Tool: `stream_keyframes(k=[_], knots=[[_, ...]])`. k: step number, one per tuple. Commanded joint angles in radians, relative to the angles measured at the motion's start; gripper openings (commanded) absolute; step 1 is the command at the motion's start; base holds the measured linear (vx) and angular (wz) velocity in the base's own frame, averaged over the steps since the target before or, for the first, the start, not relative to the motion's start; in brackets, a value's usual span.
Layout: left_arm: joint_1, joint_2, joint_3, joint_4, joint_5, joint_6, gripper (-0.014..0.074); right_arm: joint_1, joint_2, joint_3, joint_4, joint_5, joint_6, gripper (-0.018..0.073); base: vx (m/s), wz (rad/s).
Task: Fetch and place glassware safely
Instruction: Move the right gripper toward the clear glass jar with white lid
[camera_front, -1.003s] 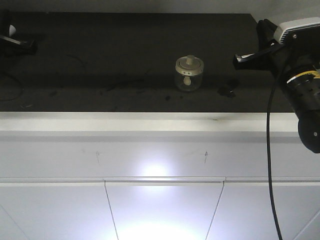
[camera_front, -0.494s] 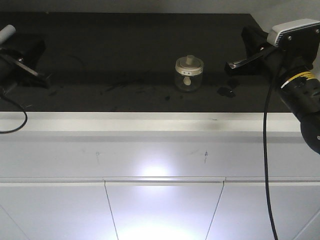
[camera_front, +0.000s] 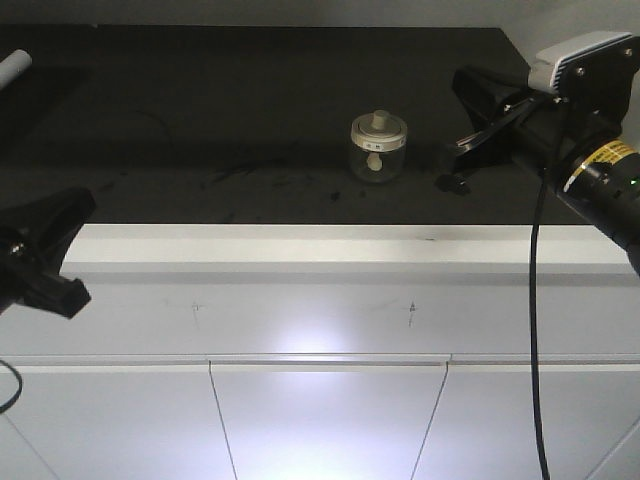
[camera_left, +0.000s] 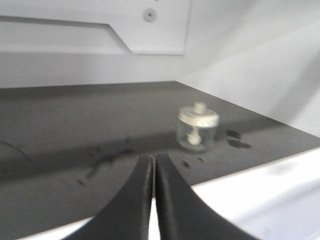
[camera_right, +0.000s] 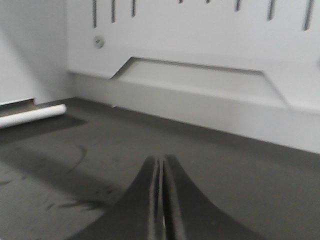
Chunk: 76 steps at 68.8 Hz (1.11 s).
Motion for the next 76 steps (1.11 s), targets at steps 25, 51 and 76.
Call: stream_keyframes(k=[25, 51, 76], knots=[[-0.005, -0.139, 0.178, 0.037, -0.102, -0.034, 0.0, 0.002, -0.041, -0.029, -0.274, 0.039, 0.262, 0.0043, 0.0, 0.0], [-0.005, -0.139, 0.178, 0.035, -0.101, -0.034, 0.0002, 0.002, -0.041, -0.029, -0.37, 0.077, 0.321, 0.0597, 0.0, 0.0], [-0.005, -0.139, 0.178, 0.035, -0.101, -0.034, 0.0002, 0.001, 0.139, -0.064, -0.054, 0.002, 0.128, 0.058, 0.0, 0.0]])
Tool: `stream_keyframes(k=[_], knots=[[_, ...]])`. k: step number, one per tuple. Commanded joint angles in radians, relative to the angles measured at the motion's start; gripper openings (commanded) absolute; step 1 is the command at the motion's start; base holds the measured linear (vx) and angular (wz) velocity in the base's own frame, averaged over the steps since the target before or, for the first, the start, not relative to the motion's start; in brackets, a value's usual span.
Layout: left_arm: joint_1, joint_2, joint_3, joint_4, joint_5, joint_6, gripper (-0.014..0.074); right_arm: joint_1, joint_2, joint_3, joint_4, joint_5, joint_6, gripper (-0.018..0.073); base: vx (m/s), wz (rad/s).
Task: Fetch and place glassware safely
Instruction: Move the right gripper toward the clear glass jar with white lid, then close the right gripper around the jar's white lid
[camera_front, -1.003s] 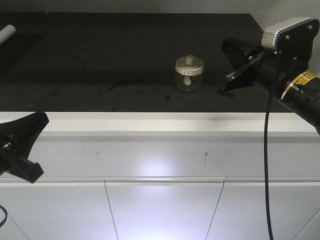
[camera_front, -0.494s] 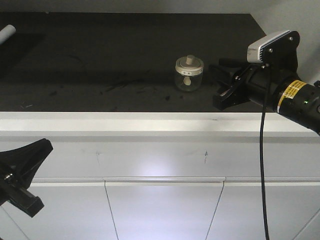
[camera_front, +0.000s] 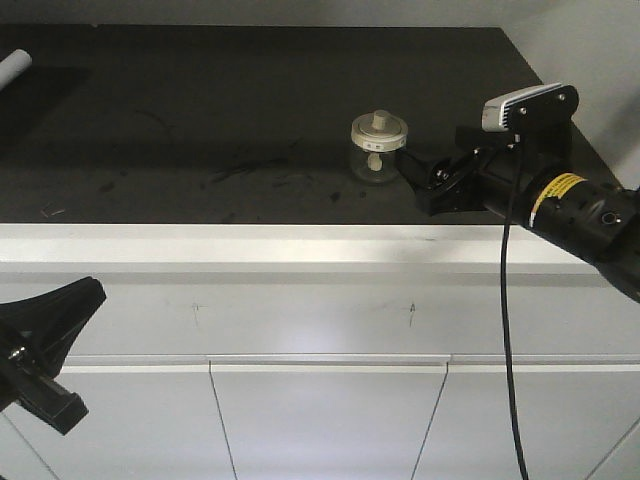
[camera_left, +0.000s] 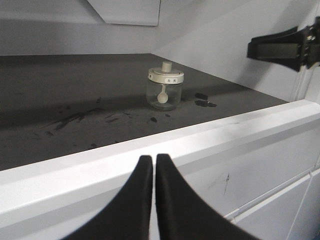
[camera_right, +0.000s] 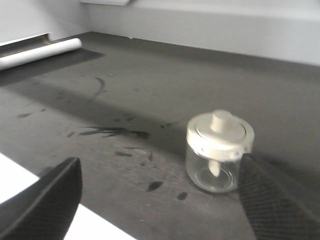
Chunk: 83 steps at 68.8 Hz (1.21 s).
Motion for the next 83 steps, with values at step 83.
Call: stream_keyframes(k=[83], knots=[[-0.005, -0.01, -0.022, -0.039, -0.064, -0.01, 0.0002, 0.022, 0.593, -0.804, 0.068, -0.031, -0.073, 0.058, 0.0, 0.0]])
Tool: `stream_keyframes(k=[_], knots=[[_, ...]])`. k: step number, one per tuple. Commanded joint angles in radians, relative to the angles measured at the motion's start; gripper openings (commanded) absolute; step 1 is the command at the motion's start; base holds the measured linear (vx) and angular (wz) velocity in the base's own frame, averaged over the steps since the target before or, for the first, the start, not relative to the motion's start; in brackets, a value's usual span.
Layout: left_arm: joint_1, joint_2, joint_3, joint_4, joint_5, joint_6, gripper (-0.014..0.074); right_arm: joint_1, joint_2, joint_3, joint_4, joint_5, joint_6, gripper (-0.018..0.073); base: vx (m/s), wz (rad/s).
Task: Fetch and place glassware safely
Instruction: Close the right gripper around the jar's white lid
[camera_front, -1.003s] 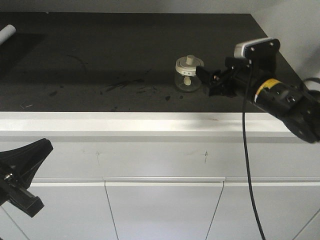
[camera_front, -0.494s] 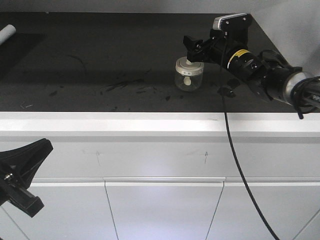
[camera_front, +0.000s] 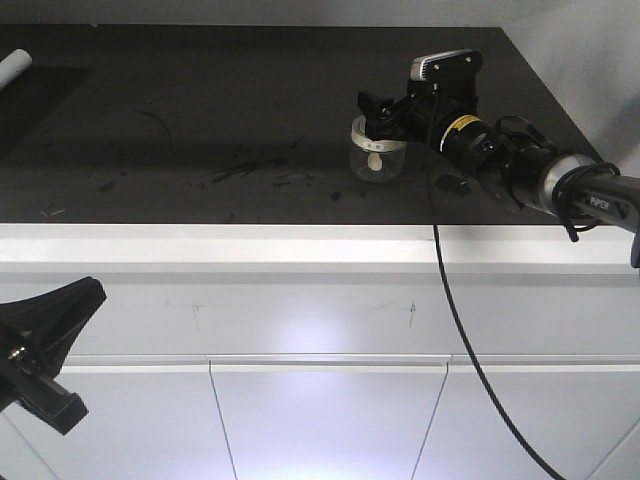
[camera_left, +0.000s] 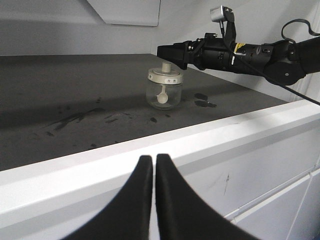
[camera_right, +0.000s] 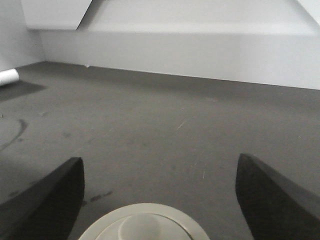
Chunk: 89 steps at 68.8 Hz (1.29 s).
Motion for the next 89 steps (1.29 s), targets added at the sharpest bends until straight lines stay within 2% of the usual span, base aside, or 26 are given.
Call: stream_keyframes(k=[1, 11, 22, 41, 51, 62, 89], knots=[[-0.005, -0.01, -0.022, -0.039, -0.063, -0.01, 0.0002, 0.014, -0.064, -0.036, -0.001, -0.057, -0.038, 0.058, 0.0, 0.0], [-0.005, -0.01, -0.022, -0.039, -0.063, -0.01, 0.0002, 0.024, -0.047, -0.046, 0.011, -0.033, -0.04, 0.0578, 0.0, 0.0], [-0.005, -0.01, -0.022, -0.039, -0.063, -0.01, 0.0002, 0.024, -0.012, -0.073, 0.077, -0.027, -0.04, 0.0549, 0.0, 0.0], [-0.005, -0.01, -0.022, -0.039, -0.063, -0.01, 0.0002, 0.024, 0.0, -0.073, 0.077, -0.002, -0.042, 0.0477, 0.0, 0.0], [-0.005, -0.01, -0.022, -0.039, -0.063, -0.01, 0.0002, 0.024, 0.0, -0.073, 0.077, -0.001, -0.043, 0.0325, 0.0, 0.0], [-0.005, -0.01, -0.022, -0.039, -0.063, -0.01, 0.0002, 0.024, 0.0, -0.073, 0.077, -0.001, -0.041, -0.0015, 0.0, 0.0], [-0.005, -0.01, -0.022, -0.039, -0.063, -0.01, 0.0002, 0.024, -0.05, -0.073, 0.073, -0.001, -0.041, -0.0008, 0.0, 0.0]])
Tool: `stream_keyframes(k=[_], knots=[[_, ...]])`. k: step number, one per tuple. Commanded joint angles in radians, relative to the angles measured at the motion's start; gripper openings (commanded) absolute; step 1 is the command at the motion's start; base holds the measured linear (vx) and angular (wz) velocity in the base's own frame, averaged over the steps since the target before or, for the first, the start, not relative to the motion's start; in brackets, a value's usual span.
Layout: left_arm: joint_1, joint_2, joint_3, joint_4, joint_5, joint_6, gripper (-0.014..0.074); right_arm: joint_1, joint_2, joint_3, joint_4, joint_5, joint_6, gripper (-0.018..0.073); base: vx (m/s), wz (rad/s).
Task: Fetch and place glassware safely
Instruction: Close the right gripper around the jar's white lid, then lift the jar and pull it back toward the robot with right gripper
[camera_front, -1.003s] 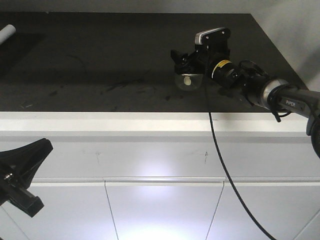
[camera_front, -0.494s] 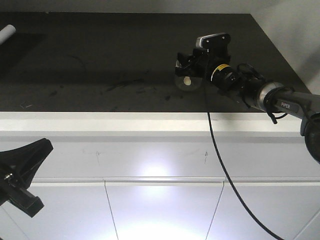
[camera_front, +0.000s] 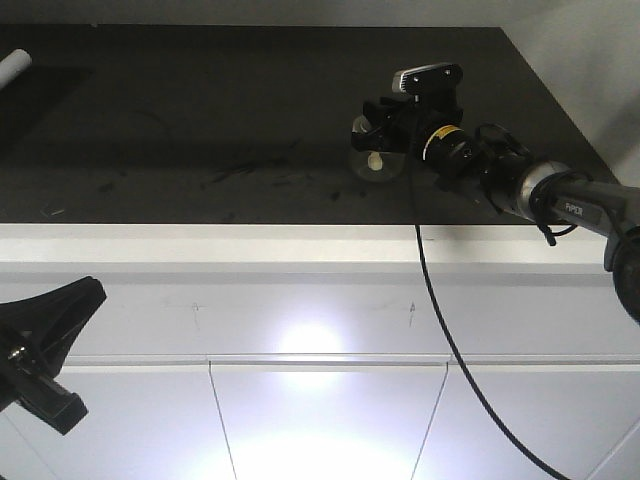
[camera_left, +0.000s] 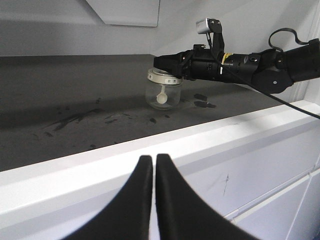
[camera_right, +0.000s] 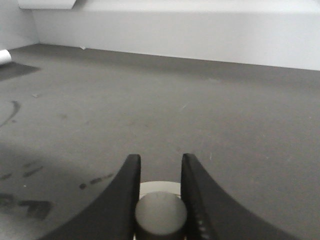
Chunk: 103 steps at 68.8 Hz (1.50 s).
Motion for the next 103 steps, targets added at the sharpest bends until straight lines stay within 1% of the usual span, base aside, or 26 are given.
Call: stream_keyframes(k=[1, 21, 27, 31, 38, 43, 45, 49, 61, 75, 86, 103], knots=[[-0.005, -0.01, -0.022, -0.039, -0.06, -0.009, 0.0002, -0.004, -0.104, -0.029, 0.013, -0.068, -0.002, -0.0008, 0.0, 0.0], [-0.005, -0.01, -0.022, -0.039, -0.06, -0.009, 0.0002, -0.004, -0.192, -0.024, 0.009, -0.052, 0.013, -0.0008, 0.0, 0.0], [-0.005, -0.01, -0.022, -0.039, -0.06, -0.009, 0.0002, -0.004, -0.226, -0.023, -0.015, -0.044, 0.019, -0.0008, 0.0, 0.0], [-0.005, -0.01, -0.022, -0.039, -0.06, -0.009, 0.0002, -0.004, -0.252, -0.023, -0.053, -0.032, 0.057, -0.0008, 0.0, 0.0], [-0.005, -0.01, -0.022, -0.039, -0.06, -0.009, 0.0002, -0.004, -0.31, -0.008, -0.186, -0.024, 0.191, -0.0005, 0.0, 0.0], [-0.005, -0.01, -0.022, -0.039, -0.06, -0.009, 0.0002, -0.004, -0.36, 0.044, -0.267, -0.026, 0.282, -0.0004, 0.0, 0.0], [-0.005, -0.01, -0.022, -0.039, -0.06, -0.009, 0.0002, -0.004, -0.377, 0.069, -0.299, -0.032, 0.297, -0.0003, 0.0, 0.0], [-0.005, -0.01, -0.022, -0.039, -0.06, -0.009, 0.0002, -0.004, -0.422, 0.134, -0.328, -0.056, 0.304, -0.0003, 0.0, 0.0], [-0.005, -0.01, -0.022, -0.039, -0.06, -0.009, 0.0002, -0.004, -0.559, 0.353, -0.33, -0.132, 0.301, -0.0003, 0.0, 0.0], [-0.005, -0.01, -0.022, -0.039, -0.06, -0.008, 0.0002, 0.028, -0.727, 0.562, -0.34, -0.134, 0.288, -0.0003, 0.0, 0.0], [-0.005, -0.01, -0.022, -0.039, -0.06, -0.008, 0.0002, 0.091, -0.839, 0.669, -0.354, -0.132, 0.289, -0.0003, 0.0, 0.0], [-0.005, -0.01, -0.022, -0.039, -0.06, -0.008, 0.0002, 0.212, -0.943, 0.764, -0.354, -0.087, 0.289, -0.0003, 0.0, 0.0]])
